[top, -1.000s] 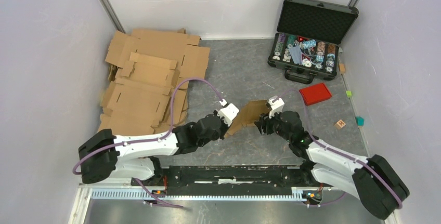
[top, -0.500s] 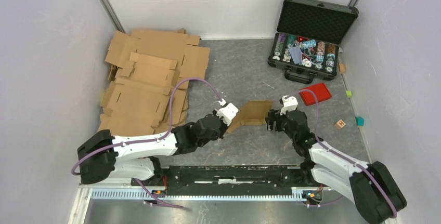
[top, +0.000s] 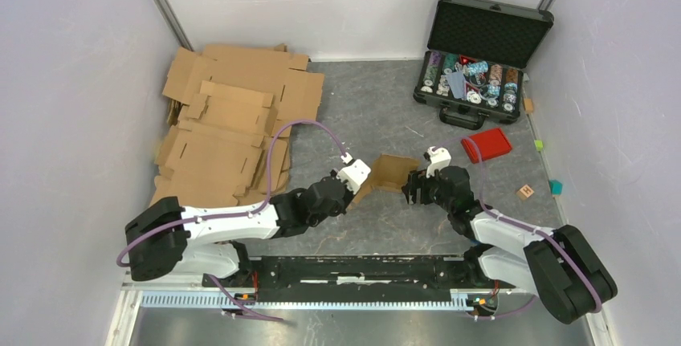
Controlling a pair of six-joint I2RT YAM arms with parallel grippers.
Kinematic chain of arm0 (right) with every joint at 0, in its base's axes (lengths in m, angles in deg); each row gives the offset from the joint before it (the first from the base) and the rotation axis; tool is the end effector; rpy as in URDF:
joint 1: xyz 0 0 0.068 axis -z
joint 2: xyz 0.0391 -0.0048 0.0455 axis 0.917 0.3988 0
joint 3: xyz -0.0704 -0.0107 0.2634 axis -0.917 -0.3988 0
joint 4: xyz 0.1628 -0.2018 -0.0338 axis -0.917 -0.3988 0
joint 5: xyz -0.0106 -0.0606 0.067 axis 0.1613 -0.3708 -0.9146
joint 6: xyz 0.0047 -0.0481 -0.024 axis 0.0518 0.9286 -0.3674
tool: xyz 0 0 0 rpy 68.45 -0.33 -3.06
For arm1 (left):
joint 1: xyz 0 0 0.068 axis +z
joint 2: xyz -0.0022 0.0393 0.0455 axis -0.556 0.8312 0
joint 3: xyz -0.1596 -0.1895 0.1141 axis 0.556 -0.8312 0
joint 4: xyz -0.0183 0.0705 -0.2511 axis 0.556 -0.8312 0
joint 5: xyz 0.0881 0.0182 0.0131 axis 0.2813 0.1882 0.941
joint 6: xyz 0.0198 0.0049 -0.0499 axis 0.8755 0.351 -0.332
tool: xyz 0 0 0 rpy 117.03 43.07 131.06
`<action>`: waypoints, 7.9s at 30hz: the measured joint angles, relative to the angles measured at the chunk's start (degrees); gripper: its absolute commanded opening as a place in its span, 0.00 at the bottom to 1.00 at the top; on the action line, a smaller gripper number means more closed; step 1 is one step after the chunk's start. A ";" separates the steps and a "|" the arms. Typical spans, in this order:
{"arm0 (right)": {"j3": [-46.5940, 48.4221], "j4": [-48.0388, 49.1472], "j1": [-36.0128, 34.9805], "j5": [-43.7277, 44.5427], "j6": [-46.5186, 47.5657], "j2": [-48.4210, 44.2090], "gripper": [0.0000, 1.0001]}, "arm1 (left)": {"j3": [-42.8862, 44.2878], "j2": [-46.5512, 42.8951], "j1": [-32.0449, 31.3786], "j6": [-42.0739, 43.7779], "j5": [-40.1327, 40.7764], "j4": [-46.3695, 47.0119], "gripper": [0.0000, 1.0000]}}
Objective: Fold the paper box
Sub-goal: Fold the paper box at the center of the board.
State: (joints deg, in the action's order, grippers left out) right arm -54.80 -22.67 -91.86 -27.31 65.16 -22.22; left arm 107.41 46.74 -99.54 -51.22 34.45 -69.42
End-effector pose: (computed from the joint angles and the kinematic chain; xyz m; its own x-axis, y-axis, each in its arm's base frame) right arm 0.1705 0.0827 0.1302 -0.5730 0.0094 -0.8195 -0.3281 0.9137 0.2399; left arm 0.1214 -0.2354 0.2120 -0.2394 0.3914 -0.8886 0.6823 0.7189 0.1328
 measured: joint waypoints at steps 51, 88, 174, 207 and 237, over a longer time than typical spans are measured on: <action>2.27 -2.47 0.13 -2.05 0.59 1.90 0.37 | 5.66 5.07 0.28 -4.24 0.63 -3.39 0.02; 2.56 -1.14 -7.17 1.99 3.10 3.41 0.68 | 6.75 4.07 6.08 -13.86 -8.59 -4.85 0.02; 6.40 -2.69 -7.41 -1.20 2.34 7.50 0.58 | 3.08 7.43 12.02 -11.67 -19.32 -0.76 0.02; 3.43 -0.22 7.96 -21.40 -12.70 4.26 0.34 | -1.07 0.92 10.67 -7.80 -18.73 1.66 0.02; -3.89 16.52 12.22 -32.68 -31.71 7.67 0.17 | 1.99 5.18 3.43 -2.69 -5.14 2.69 0.02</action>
State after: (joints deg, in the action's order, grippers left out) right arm -58.69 -6.14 -79.64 -59.99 33.45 -14.54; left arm 109.40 51.92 -96.11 -53.91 29.31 -66.73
